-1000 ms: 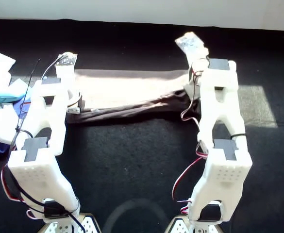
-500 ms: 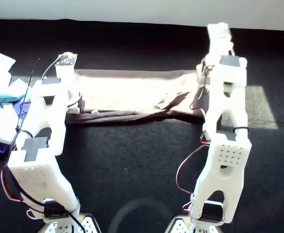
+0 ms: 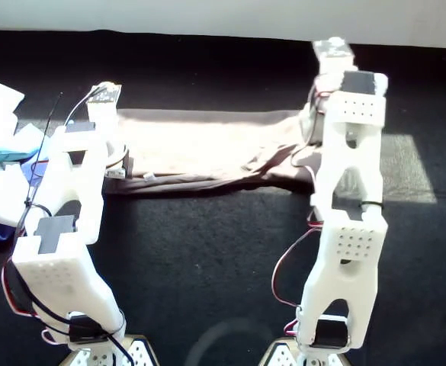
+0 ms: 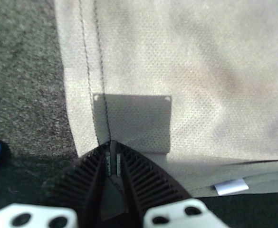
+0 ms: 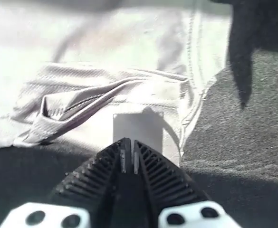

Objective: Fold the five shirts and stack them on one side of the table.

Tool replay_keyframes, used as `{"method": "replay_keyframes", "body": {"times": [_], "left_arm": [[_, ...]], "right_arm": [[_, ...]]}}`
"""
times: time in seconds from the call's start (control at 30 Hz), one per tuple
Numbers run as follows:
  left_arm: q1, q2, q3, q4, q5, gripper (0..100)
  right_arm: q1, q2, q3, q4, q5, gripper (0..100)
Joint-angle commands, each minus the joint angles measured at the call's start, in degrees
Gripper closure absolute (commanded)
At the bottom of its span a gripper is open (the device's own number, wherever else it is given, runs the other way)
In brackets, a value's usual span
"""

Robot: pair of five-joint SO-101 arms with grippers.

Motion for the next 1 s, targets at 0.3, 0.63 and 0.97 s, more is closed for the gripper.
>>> {"method": "replay_keyframes", "body": {"times": [0.3,0.63,0.97], "left_arm": [[0.3,0.5,-0.7,-2.1,-0.1,99],[0.3,0.5,-0.7,-2.1,-0.1,99],[0.3,0.5,-0.7,-2.1,-0.1,99]], "right_arm": [[-10.6,-0.1,12.1,-11.5,2.5,99.3],[-10.6,-0.1,21.7,-33.0,2.5,99.3],[-9.7,-1.5,26.3,-37.9,2.5,99.3]]}}
